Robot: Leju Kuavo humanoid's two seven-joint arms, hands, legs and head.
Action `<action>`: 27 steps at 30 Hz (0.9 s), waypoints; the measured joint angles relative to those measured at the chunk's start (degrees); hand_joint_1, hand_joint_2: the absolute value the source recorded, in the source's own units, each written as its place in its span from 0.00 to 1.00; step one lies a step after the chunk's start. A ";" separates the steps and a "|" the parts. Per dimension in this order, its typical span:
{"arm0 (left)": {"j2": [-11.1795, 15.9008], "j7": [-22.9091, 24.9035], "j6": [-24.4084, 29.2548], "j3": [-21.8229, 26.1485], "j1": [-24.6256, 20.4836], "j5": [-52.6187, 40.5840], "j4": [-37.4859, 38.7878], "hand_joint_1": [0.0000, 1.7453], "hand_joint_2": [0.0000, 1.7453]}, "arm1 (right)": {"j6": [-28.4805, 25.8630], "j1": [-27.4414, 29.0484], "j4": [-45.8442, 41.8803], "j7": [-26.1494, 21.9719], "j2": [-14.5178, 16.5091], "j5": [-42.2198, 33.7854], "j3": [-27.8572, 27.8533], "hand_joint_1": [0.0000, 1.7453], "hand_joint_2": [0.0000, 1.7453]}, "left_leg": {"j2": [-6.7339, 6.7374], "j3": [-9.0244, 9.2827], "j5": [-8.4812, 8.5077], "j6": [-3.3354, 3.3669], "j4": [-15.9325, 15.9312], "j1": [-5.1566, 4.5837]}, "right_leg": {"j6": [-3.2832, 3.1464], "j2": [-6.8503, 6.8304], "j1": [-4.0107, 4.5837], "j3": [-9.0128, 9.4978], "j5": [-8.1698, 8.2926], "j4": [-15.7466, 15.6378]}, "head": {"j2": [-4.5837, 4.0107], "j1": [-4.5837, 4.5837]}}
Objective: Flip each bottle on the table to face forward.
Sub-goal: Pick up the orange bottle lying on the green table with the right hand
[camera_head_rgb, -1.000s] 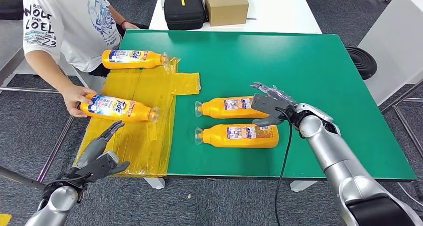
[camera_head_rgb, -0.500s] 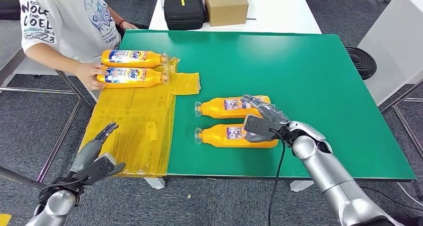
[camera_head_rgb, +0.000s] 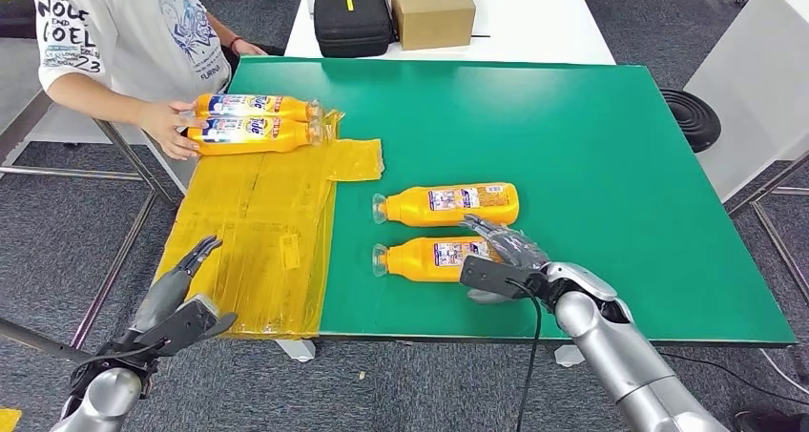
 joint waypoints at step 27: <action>-0.31 0.62 -2.34 1.28 -0.04 1.36 0.96 0.00 1.00 | 4.05 -6.14 11.00 2.14 0.48 3.39 -3.11 0.00 1.00 | -0.01 0.00 0.04 0.02 0.00 0.00 | 0.00 -0.01 0.00 0.01 0.01 0.01 | 0.00 -0.01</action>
